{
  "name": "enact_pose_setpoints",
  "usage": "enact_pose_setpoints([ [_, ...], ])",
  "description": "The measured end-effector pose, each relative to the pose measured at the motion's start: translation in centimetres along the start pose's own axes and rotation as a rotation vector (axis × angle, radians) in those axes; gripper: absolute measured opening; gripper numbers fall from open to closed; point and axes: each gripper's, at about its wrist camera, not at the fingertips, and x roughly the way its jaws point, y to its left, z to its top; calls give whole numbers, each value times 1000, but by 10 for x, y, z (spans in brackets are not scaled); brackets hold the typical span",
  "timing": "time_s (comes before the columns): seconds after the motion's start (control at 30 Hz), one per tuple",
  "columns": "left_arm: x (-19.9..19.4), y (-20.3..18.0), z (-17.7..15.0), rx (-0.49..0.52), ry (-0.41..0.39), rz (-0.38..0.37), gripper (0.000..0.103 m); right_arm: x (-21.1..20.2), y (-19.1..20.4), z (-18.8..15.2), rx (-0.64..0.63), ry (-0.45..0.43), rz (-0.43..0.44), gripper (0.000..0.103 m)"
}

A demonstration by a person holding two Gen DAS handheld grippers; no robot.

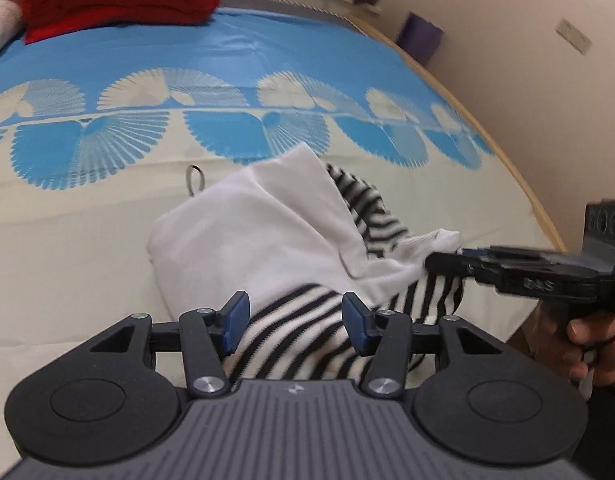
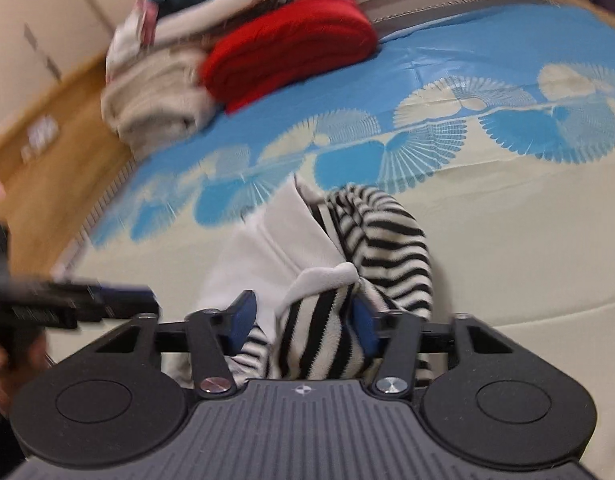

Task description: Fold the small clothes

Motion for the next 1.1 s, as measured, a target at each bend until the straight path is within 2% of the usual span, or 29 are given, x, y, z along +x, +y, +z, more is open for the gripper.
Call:
enact_pose_setpoints([
  [0.17,12,-22,-3,95,38,-16,55,-50,-38,-5,71,-63,48,7],
  [0.27,19,-36,-4,132,77,-65,55,-65,-56,-21,42,10,8,7],
  [0.37,35,-48,-11,180,150,-110,55,-57,-72,-38,42,147,-81,7],
  [0.47,70,-55,-30,239,269,-78,55,-34,-81,-49,46,272,-153,10],
  [0.53,90,-59,-45,312,305,-18,58,-32,-79,-42,42,234,-155,16],
  [0.57,95,-57,-50,335,291,-7,59,-37,-77,-34,61,165,-132,21],
  [0.63,97,-49,-53,328,259,-35,61,-51,-74,-21,97,9,-102,28],
  [0.67,96,-47,-52,325,260,-42,61,-56,-71,-16,98,-65,-105,38],
  [0.7,95,-47,-50,316,257,-45,61,-56,-68,-12,94,-115,-106,45],
  [0.73,92,-47,-48,309,249,-47,61,-52,-65,-6,97,-141,-99,47],
  [0.8,85,-45,-48,330,226,-36,61,-34,-62,3,94,-127,-78,47],
  [0.9,63,-44,-42,327,139,14,61,2,-57,12,73,-62,-95,47],
  [1.0,43,-34,-30,245,27,71,61,33,-56,23,99,-19,-89,47],
  [1.1,37,-26,-20,171,-28,150,61,57,-55,29,112,12,-57,47],
])
